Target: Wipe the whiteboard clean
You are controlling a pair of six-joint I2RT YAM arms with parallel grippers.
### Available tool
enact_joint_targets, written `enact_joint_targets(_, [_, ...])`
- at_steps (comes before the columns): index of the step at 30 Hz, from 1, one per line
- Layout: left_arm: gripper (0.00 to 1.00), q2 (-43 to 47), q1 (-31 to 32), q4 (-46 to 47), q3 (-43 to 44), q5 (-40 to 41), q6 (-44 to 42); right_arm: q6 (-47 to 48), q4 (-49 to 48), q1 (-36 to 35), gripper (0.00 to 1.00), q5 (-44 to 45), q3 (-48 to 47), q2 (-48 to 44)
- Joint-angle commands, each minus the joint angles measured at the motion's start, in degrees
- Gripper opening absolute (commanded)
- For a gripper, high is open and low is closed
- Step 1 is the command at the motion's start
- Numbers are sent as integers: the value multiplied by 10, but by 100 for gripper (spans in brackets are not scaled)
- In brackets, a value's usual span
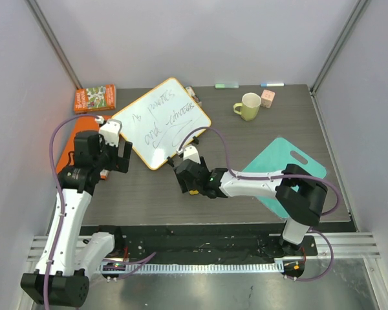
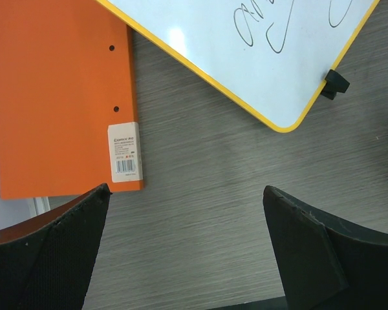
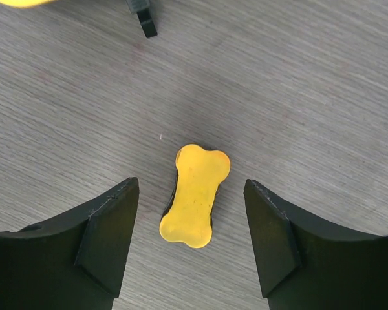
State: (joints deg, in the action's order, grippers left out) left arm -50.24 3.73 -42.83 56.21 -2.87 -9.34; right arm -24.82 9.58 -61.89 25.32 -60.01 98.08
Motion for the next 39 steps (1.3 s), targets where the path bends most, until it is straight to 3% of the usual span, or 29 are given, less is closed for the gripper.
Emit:
enact_joint_targets(1, [100, 15, -1, -6, -1, -6, 5, -20, 18, -10, 71, 22, -5, 4])
enact_joint_targets(8, [100, 16, -2, -9, -1, -1, 5, -43, 13, -11, 66, 14, 0, 27])
enact_joint_targets(10, [100, 17, -1, -7, -2, 3, 6, -51, 13, -11, 55, 11, -1, 39])
enact_joint_targets(11, [100, 16, -2, -6, -1, 3, 6, -54, 13, -11, 42, 9, -1, 42])
enact_joint_targets(16, [98, 4, -1, -7, 4, 0, 7, -67, 33, -11, 42, 2, -16, 76])
enact_joint_targets(19, [98, -4, -2, -8, 10, 1, 7, -72, 37, -11, 35, 5, -16, 80])
enact_joint_targets(21, [98, -10, -2, -7, 15, 0, 8, -74, 39, -11, 7, 14, -15, 78])
enact_joint_targets(22, [97, -11, -1, -6, 18, 0, 11, -77, 40, -10, 2, 17, -13, 74])
enact_joint_targets(27, [95, -44, -12, 0, 46, -11, 23, -76, 43, -11, 1, 46, -2, 46])
enact_joint_targets(32, [95, -116, -106, 11, 103, -140, 44, -66, 40, -11, 1, 75, 6, 1])
enact_joint_targets(36, [96, -173, -226, 56, 133, -315, 91, -55, 31, -10, 1, 93, 6, -36])
enact_joint_targets(39, [95, -248, -275, 90, 158, -429, 132, -45, 19, -10, 1, 101, -2, -45])
